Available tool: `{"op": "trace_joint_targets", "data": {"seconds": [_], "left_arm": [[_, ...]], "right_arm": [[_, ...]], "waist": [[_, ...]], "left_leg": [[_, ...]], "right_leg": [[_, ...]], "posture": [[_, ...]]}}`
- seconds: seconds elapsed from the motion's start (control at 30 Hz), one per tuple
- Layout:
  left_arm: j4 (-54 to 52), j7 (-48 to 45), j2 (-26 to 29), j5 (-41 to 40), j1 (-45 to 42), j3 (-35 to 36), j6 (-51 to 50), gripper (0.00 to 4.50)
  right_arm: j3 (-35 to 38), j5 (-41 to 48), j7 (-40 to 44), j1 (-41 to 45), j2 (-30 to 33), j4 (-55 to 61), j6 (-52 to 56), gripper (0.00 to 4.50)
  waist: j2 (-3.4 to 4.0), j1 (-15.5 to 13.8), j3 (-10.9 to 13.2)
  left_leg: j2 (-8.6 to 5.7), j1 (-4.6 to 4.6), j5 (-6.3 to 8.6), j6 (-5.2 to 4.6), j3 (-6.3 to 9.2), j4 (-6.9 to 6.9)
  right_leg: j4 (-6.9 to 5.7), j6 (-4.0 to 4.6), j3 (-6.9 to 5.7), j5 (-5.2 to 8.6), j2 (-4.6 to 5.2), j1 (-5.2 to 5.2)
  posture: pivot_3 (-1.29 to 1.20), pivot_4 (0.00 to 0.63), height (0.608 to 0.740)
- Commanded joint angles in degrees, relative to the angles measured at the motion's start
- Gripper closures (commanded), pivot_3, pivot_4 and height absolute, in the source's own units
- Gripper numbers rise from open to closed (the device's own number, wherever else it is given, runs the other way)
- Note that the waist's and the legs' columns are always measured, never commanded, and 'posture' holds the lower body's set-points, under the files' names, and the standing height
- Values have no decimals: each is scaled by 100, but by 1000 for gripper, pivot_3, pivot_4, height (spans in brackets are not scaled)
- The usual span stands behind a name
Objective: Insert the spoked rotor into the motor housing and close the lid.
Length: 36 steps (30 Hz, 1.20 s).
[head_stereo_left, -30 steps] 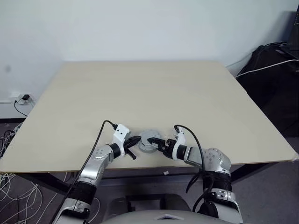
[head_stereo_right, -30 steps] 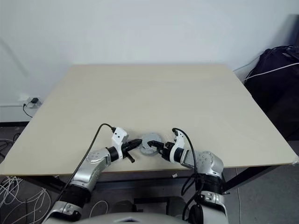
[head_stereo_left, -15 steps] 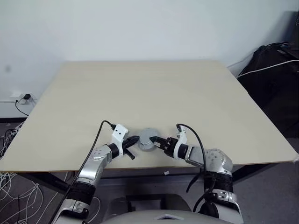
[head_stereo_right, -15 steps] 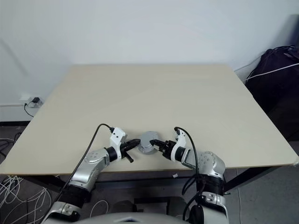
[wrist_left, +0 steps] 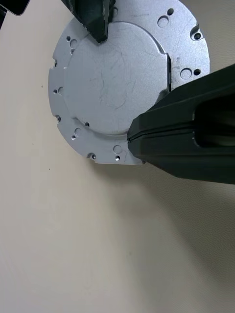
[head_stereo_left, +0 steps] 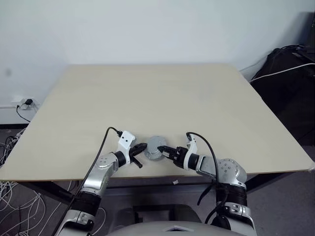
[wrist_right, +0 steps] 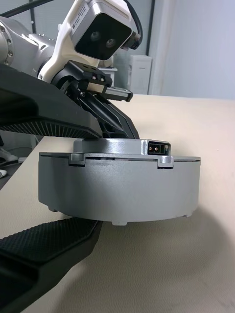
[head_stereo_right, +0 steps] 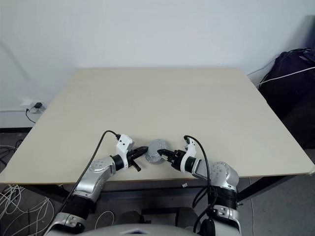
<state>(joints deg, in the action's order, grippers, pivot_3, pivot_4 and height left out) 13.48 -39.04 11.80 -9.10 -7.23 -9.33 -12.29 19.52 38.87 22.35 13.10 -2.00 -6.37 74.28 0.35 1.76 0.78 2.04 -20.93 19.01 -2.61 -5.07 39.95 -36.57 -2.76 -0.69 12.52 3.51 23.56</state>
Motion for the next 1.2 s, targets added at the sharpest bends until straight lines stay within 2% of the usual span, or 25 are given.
{"op": "trace_joint_targets", "data": {"seconds": [0.03, 0.67, 0.87, 1.2], "left_arm": [[-207, -108, -163, -54, 17, -217, -22, 4500], [-2221, 254, -207, -835, 1026, 327, -181, 4500], [-2880, 307, -256, -1596, 1811, 616, -502, 4500], [-3086, 780, -1048, -3609, 2900, 1460, -1269, 1271]], "right_arm": [[-166, 279, 94, 186, -149, 166, -9, 2362], [-26, 345, -46, 101, -112, 177, -196, 2384], [83, 436, -116, 146, -196, 201, -291, 2384], [191, 793, -253, 383, -345, 509, -318, 2386]], "waist": [[0, 0, 0], [6, 46, 7], [7, 48, 8], [10, 52, 20]], "left_leg": [[0, 0, 0, 0, 0, 0], [5, -24, 1, -1, 1, -1], [7, -26, 4, -5, 0, -1], [35, -31, 5, -8, -1, -1]], "right_leg": [[0, 0, 0, 0, 0, 0], [4, 0, -1, -1, -3, 23], [12, -1, 0, -1, -2, 22], [23, 8, -2, 5, -2, 23]], "posture": [[0, 0, 740], [0, 0, 740], [0, 0, 740], [0, 0, 740]]}}
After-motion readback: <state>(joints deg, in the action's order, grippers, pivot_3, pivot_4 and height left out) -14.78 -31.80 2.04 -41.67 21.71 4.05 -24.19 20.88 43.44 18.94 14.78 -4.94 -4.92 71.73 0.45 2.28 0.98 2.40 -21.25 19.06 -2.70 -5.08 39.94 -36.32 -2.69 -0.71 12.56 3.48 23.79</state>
